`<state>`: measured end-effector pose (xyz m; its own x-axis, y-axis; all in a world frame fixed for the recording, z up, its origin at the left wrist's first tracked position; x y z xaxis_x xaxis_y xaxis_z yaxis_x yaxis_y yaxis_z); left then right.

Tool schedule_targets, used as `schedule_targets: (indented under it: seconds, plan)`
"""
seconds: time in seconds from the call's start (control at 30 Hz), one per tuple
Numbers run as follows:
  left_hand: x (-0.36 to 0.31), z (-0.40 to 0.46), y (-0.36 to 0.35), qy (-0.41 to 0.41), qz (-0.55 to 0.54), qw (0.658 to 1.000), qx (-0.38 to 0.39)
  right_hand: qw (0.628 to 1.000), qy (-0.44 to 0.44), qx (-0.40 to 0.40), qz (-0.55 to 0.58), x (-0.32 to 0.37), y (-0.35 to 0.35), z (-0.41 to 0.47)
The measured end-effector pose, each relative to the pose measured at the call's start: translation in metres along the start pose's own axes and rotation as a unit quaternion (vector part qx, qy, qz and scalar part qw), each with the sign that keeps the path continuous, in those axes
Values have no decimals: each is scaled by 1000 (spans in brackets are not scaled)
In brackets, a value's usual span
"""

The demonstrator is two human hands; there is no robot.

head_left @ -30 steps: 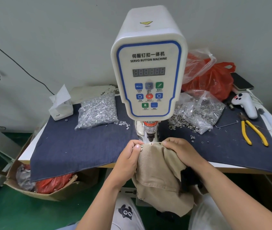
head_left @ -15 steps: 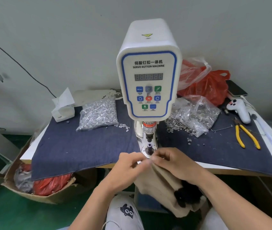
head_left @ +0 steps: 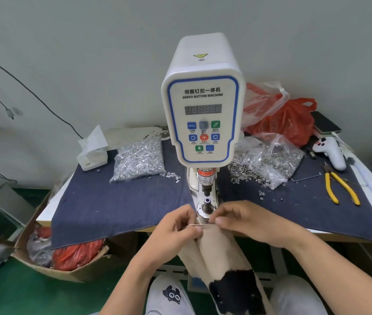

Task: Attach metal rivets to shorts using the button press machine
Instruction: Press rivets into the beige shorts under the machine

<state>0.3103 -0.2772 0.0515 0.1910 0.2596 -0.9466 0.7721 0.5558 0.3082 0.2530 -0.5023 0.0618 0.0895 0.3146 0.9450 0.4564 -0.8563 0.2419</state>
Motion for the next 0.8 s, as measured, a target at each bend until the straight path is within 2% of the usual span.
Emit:
schedule_targets:
  seconds: [0.07, 0.13, 0.23, 0.27, 0.33, 0.4, 0.43, 0.5, 0.63, 0.8]
  plan:
    - [0, 4, 2, 19, 67, 997, -31, 994, -10, 1, 104, -5, 5, 0]
    - [0, 6, 2, 24, 122, 992, -25, 992, -20, 14, 121, -8, 5, 1]
    - [-4, 7, -1, 32, 52, 998, -25, 993, -14, 21, 118, -7, 5, 7]
    - [-2, 9, -1, 34, 47, 998, -35, 995, -6, -1, 97, -8, 9, 10]
    - [3, 13, 0, 49, 63, 993, -89, 989, -36, -138, -49, -16, 28, 20]
    - [11, 17, 11, 78, 61, 973, -211, 915, -122, -296, -243, -26, 57, 30]
    - [14, 19, 19, 90, 55, 956, -275, 882, -160, -328, -298, -31, 69, 34]
    - [17, 26, 41, 114, 73, 931, -339, 854, -209, -323, -350, -40, 81, 45]
    - [26, 63, 72, 172, 212, 909, -314, 831, -218, -313, -405, -48, 75, 63]
    - [45, 108, 79, 234, 262, 898, -266, 822, -199, -332, -418, -51, 75, 68]
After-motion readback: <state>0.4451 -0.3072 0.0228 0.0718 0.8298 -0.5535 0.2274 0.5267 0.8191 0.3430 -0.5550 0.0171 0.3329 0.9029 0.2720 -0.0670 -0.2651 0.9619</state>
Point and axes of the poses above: each hand's wrist, its own z-axis towards the middle knuckle, its own y-axis out of the back of the hand, x = y × z, the point moved 1 cm from there along z, towards the middle knuckle, and after that the axes turned 11 degrees about x, right-handed, at the moved point
